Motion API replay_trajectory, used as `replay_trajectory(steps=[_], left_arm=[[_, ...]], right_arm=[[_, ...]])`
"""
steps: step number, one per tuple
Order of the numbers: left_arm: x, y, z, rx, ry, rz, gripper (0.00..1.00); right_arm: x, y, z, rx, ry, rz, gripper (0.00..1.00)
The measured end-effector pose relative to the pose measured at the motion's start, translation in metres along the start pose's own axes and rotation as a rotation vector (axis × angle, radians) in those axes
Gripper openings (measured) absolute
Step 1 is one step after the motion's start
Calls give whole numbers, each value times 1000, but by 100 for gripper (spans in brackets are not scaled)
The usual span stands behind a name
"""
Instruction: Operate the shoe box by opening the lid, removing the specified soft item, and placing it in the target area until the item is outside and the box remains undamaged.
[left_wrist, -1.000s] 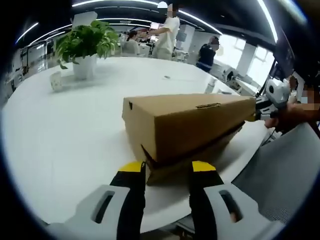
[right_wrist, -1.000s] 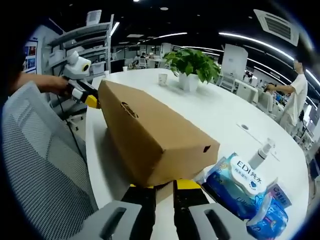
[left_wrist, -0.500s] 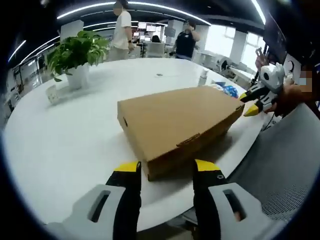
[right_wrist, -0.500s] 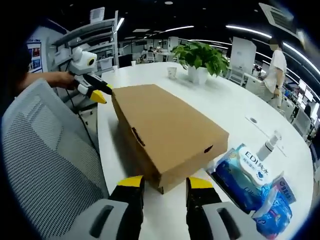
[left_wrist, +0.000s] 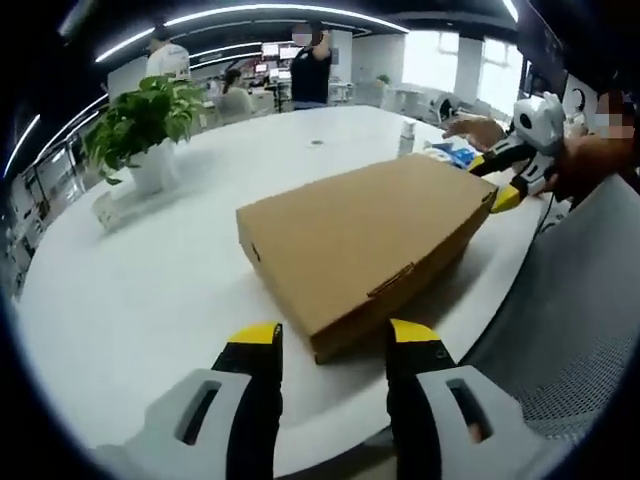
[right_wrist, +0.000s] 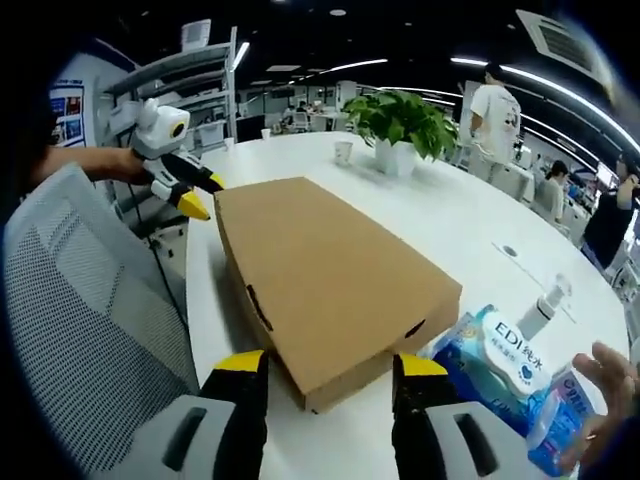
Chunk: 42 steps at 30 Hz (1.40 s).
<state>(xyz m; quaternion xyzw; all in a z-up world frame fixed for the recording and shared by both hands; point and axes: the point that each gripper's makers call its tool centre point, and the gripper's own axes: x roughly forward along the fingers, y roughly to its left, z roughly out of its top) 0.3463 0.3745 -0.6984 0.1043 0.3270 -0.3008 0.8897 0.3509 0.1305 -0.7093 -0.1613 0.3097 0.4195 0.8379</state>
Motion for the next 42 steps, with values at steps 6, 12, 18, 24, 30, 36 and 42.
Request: replay_trajectory(steps=[6, 12, 18, 24, 30, 36, 42], left_arm=[[5, 3, 1, 10, -8, 22, 36], [13, 6, -6, 3, 21, 49, 33], [15, 10, -5, -1, 29, 56, 33], [19, 15, 0, -2, 38, 58, 33], [27, 24, 6, -11, 34, 66, 33], [38, 36, 16, -15, 41, 68, 33], [51, 49, 27, -20, 42, 71, 33]], right_arm=[[2, 0, 0, 17, 1, -7, 46], [9, 2, -5, 12, 13, -19, 45], [11, 1, -8, 0, 29, -28, 44], [15, -5, -4, -1, 33, -30, 43], [23, -16, 2, -3, 31, -42, 44], [32, -31, 10, -2, 24, -50, 44], [42, -49, 18, 6, 18, -67, 45]])
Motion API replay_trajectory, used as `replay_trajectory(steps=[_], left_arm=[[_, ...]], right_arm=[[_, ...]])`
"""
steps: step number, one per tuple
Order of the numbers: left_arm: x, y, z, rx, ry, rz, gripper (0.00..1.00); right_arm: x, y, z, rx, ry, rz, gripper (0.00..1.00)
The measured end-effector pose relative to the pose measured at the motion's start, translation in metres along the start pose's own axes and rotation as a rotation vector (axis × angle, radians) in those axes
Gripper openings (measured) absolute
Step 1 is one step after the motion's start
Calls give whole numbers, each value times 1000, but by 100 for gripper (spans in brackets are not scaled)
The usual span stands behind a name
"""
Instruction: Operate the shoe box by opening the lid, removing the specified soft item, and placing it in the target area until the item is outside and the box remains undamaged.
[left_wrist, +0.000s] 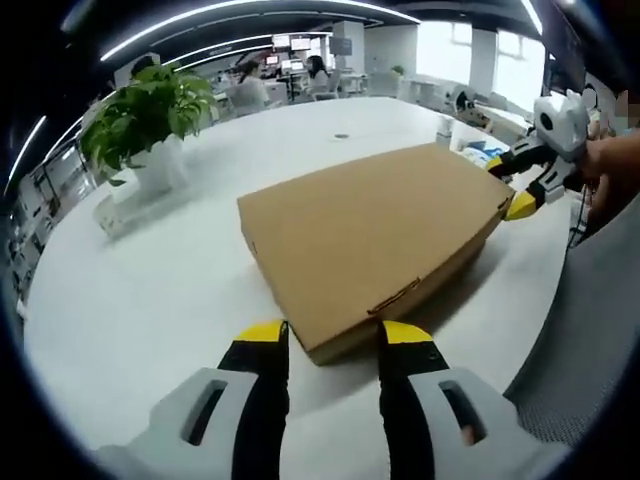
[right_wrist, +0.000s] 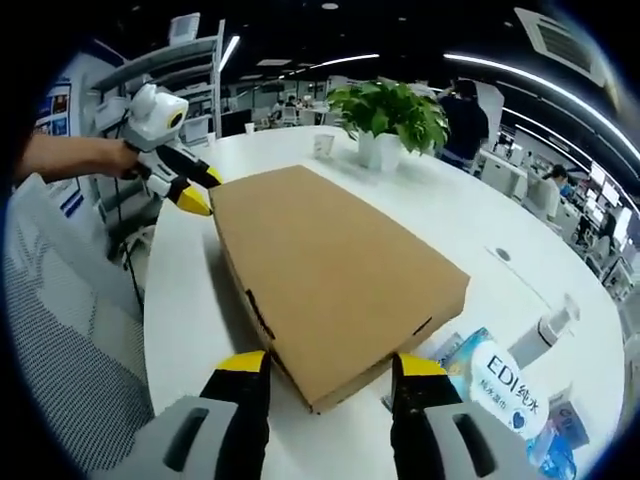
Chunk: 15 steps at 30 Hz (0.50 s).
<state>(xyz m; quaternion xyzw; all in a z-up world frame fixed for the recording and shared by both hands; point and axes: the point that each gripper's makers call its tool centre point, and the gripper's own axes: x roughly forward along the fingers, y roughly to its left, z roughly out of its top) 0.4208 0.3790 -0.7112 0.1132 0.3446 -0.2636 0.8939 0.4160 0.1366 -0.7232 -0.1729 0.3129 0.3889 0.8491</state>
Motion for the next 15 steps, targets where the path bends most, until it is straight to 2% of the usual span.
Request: replay_trajectory(steps=[15], left_arm=[[30, 20, 27, -13, 2, -9, 33]], right_arm=[[23, -38, 16, 32, 4, -37, 47]])
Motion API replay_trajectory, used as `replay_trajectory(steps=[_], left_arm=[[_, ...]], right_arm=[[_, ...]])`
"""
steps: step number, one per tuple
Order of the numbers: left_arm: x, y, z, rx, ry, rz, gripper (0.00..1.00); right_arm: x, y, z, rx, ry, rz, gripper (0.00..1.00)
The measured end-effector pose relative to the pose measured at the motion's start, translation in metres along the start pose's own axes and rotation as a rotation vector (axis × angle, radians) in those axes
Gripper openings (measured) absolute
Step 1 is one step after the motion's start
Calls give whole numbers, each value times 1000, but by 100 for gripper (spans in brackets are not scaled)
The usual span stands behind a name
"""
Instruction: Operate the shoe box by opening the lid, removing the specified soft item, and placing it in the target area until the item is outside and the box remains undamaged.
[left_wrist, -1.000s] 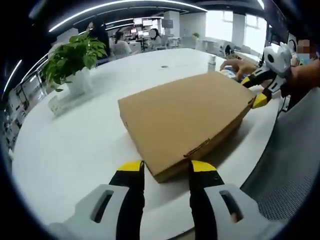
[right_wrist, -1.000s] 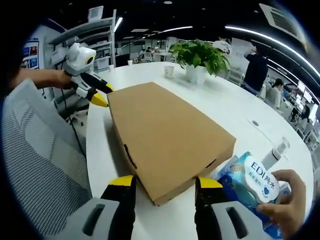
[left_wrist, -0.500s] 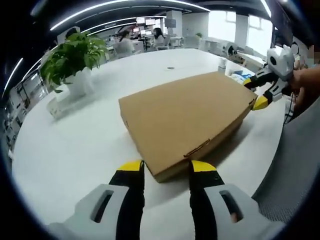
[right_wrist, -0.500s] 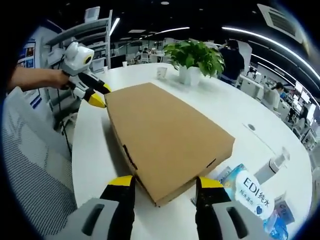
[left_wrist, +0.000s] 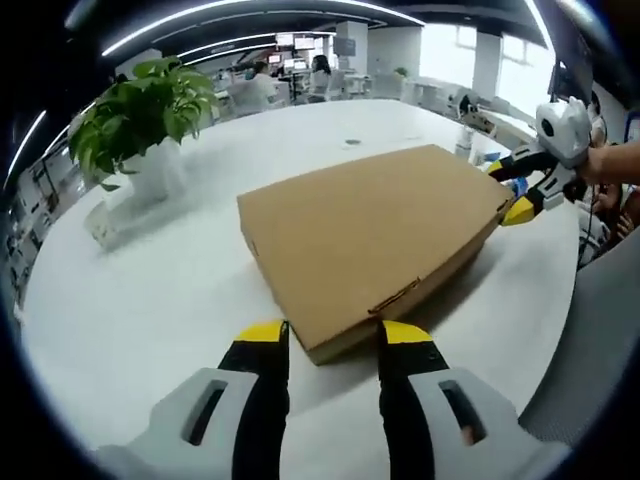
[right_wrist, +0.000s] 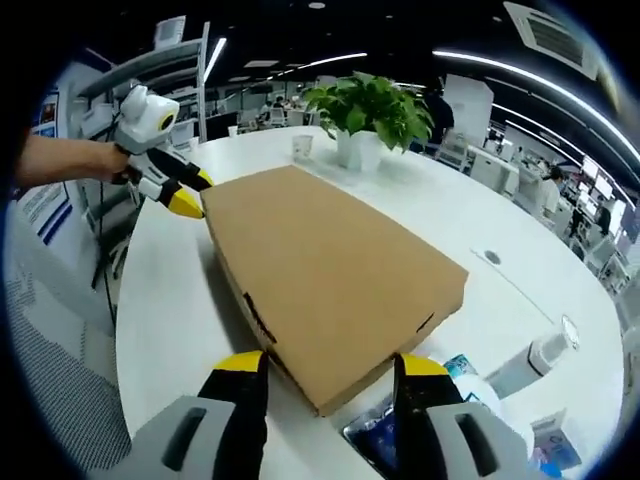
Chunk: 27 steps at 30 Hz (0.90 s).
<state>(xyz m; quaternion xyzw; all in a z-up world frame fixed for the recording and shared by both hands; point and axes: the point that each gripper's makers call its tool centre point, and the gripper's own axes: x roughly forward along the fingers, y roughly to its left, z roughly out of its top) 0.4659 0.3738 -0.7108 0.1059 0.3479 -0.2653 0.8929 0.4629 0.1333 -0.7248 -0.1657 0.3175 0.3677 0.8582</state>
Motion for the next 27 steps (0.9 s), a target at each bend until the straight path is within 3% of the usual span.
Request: replay_trajectory(steps=[7, 18, 27], left_arm=[[8, 5, 7, 18, 14, -7, 33], [8, 4, 7, 15, 9, -7, 33], [6, 3, 5, 22, 29, 16, 31]], right_arm=[[3, -6, 1, 17, 1, -15, 47], [3, -8, 2, 19, 4, -20, 48], [-1, -8, 2, 75, -9, -21, 47]])
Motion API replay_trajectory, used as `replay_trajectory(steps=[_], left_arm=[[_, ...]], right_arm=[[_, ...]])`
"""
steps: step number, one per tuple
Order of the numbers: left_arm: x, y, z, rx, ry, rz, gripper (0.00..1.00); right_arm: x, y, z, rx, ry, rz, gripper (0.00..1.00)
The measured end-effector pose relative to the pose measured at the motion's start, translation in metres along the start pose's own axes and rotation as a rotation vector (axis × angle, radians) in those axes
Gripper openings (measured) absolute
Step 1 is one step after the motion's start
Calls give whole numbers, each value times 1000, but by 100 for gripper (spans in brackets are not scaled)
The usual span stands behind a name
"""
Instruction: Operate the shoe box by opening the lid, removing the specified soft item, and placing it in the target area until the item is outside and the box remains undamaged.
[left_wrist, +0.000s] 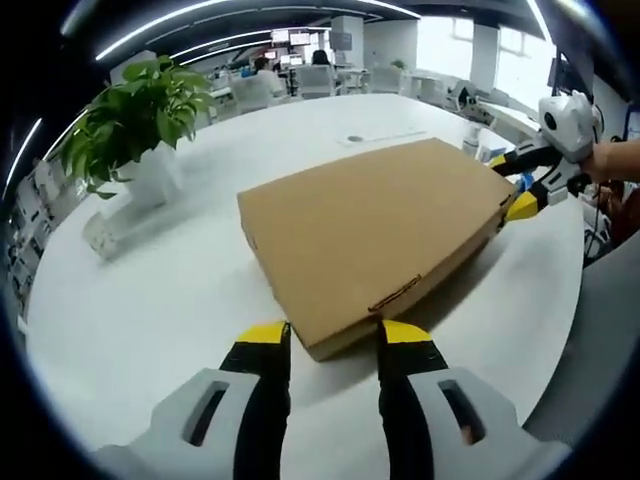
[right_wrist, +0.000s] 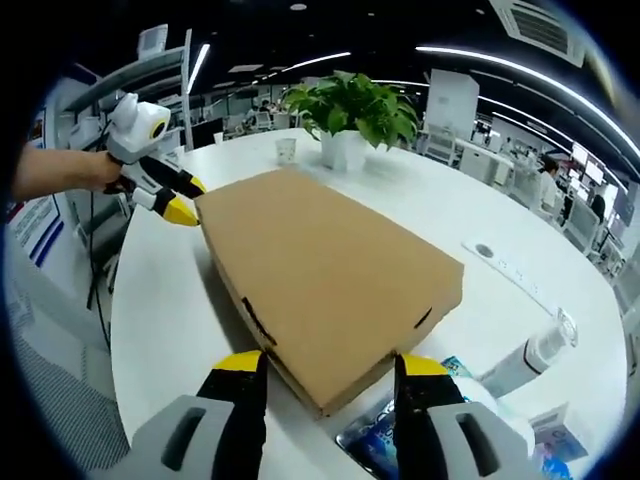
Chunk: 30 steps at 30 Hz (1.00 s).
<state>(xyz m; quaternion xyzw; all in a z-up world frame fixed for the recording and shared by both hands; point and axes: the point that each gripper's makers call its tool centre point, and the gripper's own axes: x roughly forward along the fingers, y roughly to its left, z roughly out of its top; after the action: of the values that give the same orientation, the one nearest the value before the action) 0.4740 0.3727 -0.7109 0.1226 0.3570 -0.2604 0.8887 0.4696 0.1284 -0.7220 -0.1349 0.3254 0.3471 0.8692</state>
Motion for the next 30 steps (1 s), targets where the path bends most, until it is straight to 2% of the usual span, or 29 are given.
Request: replay_trajectory(steps=[3, 5, 7, 8, 9, 10, 12, 13, 14, 15, 16, 17, 18, 21, 22, 24, 25, 26, 27, 28, 29, 30], left_arm=[[-5, 0, 0, -5, -12, 30, 31], [-11, 3, 1, -13, -25, 75, 30], [-20, 5, -1, -42, -25, 116, 25], [-26, 4, 2, -103, -52, 139, 21], [-30, 1, 3, -150, -72, 136, 18], [-34, -1, 5, -209, -98, 139, 14], [-43, -18, 9, -360, -160, 61, 5], [-47, -25, 12, -440, -193, 28, 3], [-49, -29, 10, -488, -204, 18, 3], [-50, -35, 8, -571, -225, -7, 3], [-51, -42, 7, -616, -228, -43, 3], [-50, -48, 6, -696, -239, -69, 3], [-50, -56, 4, -685, -226, -104, 3], [-47, -74, 1, -644, -201, -169, 3], [-46, -80, 1, -648, -198, -191, 3], [-47, -95, 6, -653, -208, -268, 4], [-48, -98, 9, -651, -222, -281, 4], [-51, -103, 16, -638, -258, -307, 4], [-53, -103, 17, -638, -259, -300, 4], [-56, -104, 21, -611, -270, -295, 5], [-58, -102, 23, -589, -275, -287, 5], [-58, -100, 24, -562, -272, -272, 6]], right_arm=[[-4, 2, 1, 51, -16, -3, 43], [-8, 2, 3, 81, -42, -15, 40], [-16, 4, 3, 140, -54, -25, 34], [-21, 4, 5, 195, -73, -31, 32], [-26, 5, 7, 229, -91, -21, 27], [-34, 6, 8, 307, -117, -6, 24], [-44, 8, 6, 426, -132, 32, 14], [-51, 6, 5, 564, -153, 33, 8], [-55, 6, 1, 620, -146, 44, 3], [-60, 8, -2, 658, -152, 65, 0], [-61, 9, -3, 662, -153, 73, 0], [-66, 13, -8, 675, -141, 99, 0], [-70, 17, -16, 723, -111, 119, 0], [-78, 28, -27, 777, -93, 213, 0], [-80, 29, -38, 840, -65, 228, 0], [-82, 20, -55, 891, -53, 188, 0], [-84, 16, -57, 899, -67, 171, 0], [-87, 5, -55, 966, -133, 122, 0], [-91, 3, -53, 1017, -153, 123, 0], [-97, 5, -55, 1057, -126, 141, 0], [-102, 4, -55, 1017, -116, 139, 0], [-108, -3, -51, 902, -135, 108, 0]])
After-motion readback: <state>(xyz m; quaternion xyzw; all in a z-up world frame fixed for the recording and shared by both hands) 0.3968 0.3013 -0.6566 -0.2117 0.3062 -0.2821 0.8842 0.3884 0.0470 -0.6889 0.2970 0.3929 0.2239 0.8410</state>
